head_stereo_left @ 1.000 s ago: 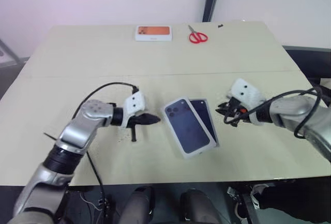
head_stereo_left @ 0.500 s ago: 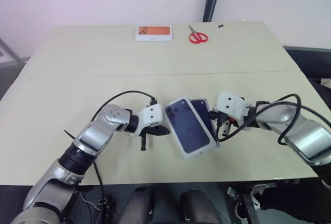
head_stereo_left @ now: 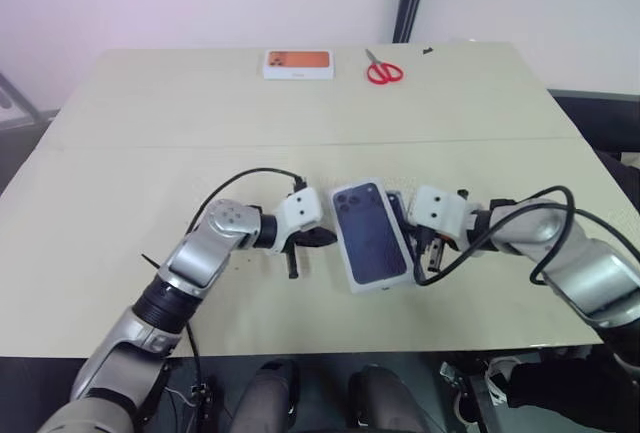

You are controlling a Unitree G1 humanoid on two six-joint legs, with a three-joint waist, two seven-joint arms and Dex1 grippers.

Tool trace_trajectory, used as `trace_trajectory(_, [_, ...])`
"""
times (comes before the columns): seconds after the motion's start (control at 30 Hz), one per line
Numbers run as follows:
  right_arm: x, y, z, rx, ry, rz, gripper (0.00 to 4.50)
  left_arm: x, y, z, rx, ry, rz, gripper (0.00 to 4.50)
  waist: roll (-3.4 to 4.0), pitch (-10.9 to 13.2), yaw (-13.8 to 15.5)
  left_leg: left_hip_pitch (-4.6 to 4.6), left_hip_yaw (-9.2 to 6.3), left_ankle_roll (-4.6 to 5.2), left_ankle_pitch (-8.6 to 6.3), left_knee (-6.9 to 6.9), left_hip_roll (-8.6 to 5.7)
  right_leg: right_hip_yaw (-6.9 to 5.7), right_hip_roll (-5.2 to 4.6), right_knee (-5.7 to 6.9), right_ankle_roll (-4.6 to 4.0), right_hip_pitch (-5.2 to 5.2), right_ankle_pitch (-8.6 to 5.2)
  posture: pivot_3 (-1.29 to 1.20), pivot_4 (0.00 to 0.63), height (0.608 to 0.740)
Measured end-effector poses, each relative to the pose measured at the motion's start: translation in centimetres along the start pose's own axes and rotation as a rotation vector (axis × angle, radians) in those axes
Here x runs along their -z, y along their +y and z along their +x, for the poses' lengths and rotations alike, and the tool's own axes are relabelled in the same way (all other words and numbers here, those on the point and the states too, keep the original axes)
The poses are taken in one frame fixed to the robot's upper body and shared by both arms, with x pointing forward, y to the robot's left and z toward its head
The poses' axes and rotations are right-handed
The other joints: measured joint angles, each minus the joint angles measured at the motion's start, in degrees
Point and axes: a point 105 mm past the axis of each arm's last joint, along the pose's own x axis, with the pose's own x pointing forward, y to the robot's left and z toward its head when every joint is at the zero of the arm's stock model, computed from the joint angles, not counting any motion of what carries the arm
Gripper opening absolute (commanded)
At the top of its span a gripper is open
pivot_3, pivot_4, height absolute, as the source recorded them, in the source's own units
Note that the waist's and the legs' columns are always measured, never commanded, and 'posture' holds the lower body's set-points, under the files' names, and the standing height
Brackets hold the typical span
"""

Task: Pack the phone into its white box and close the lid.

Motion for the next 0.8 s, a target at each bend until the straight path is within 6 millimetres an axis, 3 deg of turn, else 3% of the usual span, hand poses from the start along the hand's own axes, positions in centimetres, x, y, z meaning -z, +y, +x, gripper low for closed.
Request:
trace_trajectory(0.33, [1.5, 0.0, -0.2, 0.002, 0.049, 0.026, 0.01, -1.9, 0.5, 0.6, -0.029, -0.090, -0.019, 0.00, 0.00, 0.0, 0.0, 0.00, 0.01, -0.09, 0.05, 0.00, -0.01, 0.00, 0.00, 0.01, 0.00, 0.00, 0.00, 0.00, 0.150, 0.740])
trace_trajectory(0.8, [2.5, 0.1, -0.6, 0.010, 0.078, 0.036, 0.01, -1.5, -1.1, 1.5, 0.060, -0.055, 0.003, 0.00, 0.00, 0.0, 0.0, 0.01, 0.00, -0.13, 0.07, 0.01, -0.01, 0.00, 0.01, 0.01, 0.00, 0.01, 0.00, 0.00, 0.150, 0.740])
